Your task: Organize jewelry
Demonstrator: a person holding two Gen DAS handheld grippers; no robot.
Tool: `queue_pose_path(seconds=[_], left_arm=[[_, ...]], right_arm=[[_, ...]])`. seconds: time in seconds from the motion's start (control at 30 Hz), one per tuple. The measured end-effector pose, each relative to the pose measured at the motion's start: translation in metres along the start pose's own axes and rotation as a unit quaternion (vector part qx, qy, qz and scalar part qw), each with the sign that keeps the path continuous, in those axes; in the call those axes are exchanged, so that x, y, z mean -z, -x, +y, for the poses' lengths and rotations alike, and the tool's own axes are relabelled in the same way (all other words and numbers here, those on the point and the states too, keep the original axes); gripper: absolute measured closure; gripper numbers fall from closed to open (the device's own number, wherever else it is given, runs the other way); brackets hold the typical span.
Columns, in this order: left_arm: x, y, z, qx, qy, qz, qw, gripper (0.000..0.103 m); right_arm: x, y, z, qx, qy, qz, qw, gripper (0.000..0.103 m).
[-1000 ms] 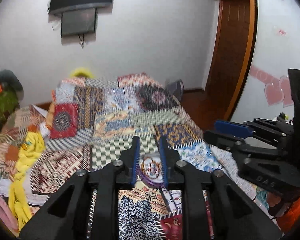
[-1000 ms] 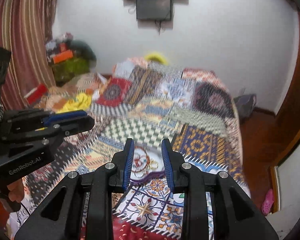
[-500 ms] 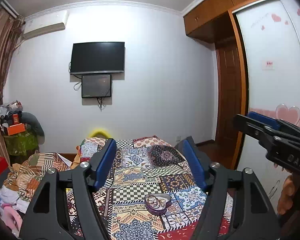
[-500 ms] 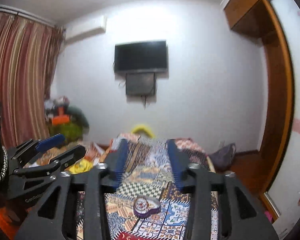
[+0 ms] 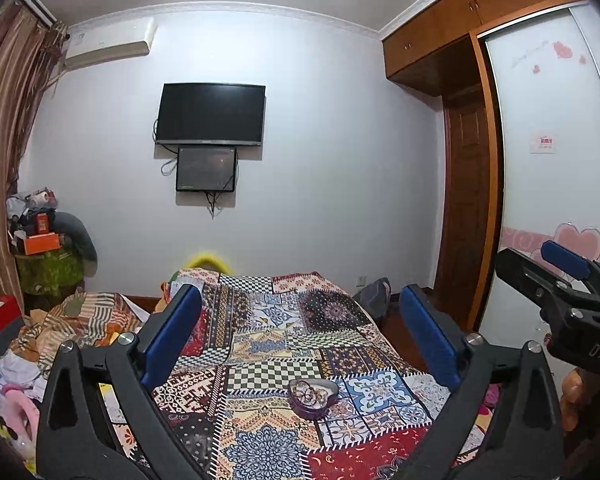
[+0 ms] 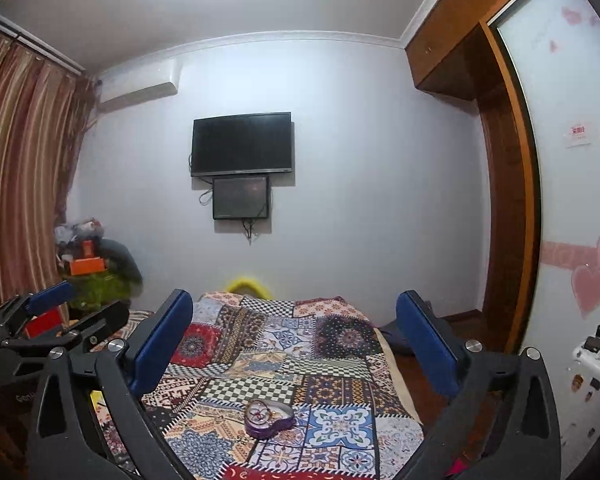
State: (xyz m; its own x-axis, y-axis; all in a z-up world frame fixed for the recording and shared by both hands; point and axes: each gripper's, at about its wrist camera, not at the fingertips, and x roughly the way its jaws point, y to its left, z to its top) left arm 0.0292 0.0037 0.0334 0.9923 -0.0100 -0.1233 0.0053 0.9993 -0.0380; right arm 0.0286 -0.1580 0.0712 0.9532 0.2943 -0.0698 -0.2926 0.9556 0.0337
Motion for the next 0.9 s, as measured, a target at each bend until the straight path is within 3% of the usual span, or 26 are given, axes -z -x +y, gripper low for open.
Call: queue_pose_path(seconds=[0.9], left_arm=[[0.016,-0.015,0.000,-0.025,-0.007,0.027,0.9993,0.000]], right_arm=[[0.012,-0.005,-0.012,-0.006,-0.007,0.050,0.999,0.001]])
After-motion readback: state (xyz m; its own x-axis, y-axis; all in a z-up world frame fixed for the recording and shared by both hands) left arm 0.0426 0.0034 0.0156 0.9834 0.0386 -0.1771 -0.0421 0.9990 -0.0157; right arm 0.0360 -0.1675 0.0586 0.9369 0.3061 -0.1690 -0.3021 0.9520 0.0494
